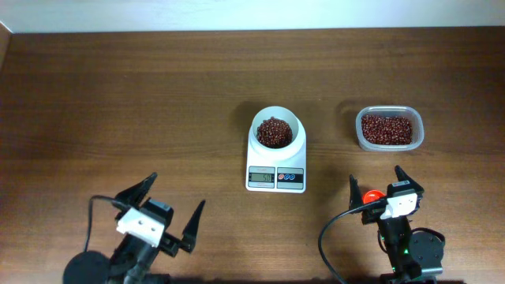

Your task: Scoop and weigh 50g on scale

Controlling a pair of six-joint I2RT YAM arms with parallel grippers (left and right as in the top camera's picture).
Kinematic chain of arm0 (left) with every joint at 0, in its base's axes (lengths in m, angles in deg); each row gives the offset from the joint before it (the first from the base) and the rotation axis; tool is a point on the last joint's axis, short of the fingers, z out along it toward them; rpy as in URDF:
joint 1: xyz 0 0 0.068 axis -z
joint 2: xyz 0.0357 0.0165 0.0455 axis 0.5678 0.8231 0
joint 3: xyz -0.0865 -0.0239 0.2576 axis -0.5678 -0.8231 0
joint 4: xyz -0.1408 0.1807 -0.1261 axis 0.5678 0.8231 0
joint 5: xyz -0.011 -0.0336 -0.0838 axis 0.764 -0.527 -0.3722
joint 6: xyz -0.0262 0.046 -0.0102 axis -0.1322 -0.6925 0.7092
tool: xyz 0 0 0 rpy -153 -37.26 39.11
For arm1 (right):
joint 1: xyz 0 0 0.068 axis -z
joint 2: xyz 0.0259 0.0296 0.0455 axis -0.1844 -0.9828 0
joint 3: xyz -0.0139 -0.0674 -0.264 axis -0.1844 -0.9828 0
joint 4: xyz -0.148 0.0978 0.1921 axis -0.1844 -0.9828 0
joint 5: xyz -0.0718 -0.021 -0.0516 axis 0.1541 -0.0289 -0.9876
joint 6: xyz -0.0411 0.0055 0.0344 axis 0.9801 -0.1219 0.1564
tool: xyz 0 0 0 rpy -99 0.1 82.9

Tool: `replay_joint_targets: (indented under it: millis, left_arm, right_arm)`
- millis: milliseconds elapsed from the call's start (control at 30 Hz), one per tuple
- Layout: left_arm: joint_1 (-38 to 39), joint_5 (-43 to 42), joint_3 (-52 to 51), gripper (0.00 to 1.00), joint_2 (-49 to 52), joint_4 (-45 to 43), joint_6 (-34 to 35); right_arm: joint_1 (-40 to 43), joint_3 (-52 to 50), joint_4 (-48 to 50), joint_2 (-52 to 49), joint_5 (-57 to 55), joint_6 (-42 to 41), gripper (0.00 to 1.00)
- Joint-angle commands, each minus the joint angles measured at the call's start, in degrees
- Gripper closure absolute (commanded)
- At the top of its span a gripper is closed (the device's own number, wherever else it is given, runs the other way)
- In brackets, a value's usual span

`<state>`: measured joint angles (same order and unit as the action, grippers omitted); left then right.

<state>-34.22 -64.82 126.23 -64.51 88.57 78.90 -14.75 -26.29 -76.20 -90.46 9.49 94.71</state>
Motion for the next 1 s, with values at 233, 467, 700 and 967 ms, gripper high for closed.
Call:
replay_joint_targets:
  millis: [233, 467, 700, 967]
  left_arm:
    - [2.6, 8.0, -10.0, 0.01, -7.8, -7.1, 3.4]
    - [2.6, 8.0, -17.7, 0.01, -12.6, -12.5, 3.4]
    - [2.6, 8.4, -26.7, 0.01, -12.6, -22.8, 3.4]
    - [2.6, 12.5, -37.3, 0.01, -12.6, -37.2, 9.0]
  right_arm:
    - [-0.5, -0.3, -0.3, 0.5, -0.3, 0.4, 0.01]
    - [-0.5, -0.3, -0.3, 0.5, -0.3, 0.4, 0.01]
    - [-0.5, -0.3, -0.3, 0.5, -0.3, 0.4, 0.01]
    - [-0.5, -0.3, -0.3, 0.5, -0.3, 0.4, 0.01]
